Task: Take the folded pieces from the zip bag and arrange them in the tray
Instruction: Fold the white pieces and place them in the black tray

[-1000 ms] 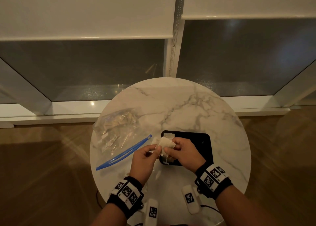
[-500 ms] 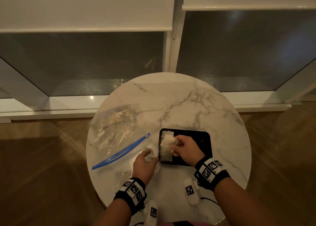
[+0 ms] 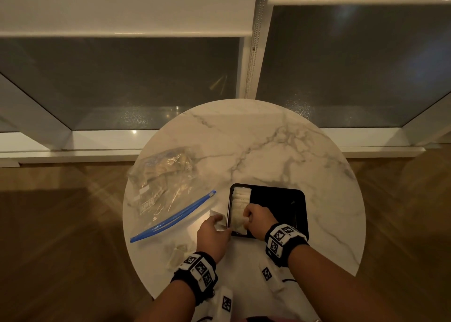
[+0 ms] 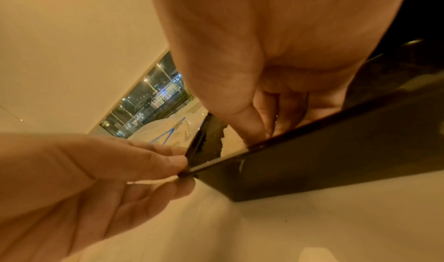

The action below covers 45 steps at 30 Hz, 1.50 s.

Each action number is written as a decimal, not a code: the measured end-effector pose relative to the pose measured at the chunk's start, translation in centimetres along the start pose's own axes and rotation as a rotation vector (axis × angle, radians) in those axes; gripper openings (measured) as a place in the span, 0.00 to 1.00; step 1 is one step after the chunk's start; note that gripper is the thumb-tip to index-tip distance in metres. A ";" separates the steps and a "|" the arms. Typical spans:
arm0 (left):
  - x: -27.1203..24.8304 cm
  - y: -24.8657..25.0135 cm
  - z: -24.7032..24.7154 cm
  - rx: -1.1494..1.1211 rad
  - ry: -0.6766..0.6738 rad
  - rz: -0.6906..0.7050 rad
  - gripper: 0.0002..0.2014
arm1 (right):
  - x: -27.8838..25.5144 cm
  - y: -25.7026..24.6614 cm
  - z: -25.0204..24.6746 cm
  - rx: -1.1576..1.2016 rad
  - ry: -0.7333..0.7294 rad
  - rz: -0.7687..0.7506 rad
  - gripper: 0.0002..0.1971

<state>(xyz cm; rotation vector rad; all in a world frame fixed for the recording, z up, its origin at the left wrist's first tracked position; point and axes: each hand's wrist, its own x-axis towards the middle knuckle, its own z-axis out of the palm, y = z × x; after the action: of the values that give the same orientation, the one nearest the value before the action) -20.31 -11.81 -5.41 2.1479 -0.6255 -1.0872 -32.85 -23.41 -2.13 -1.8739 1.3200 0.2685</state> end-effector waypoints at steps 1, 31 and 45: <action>0.0 0.0 0.0 0.007 0.000 0.001 0.24 | 0.1 0.0 0.1 -0.022 -0.001 0.002 0.11; 0.2 -0.3 0.3 0.040 0.004 0.020 0.24 | 1.3 0.0 0.8 0.023 0.019 -0.037 0.07; 0.2 -0.2 0.4 0.028 -0.006 -0.015 0.25 | 1.1 0.0 0.9 0.022 0.075 -0.022 0.11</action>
<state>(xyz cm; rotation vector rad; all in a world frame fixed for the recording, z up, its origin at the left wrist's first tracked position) -20.53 -11.92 -5.81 2.1775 -0.6312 -1.0992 -32.12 -23.48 -3.32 -1.8950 1.3460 0.1735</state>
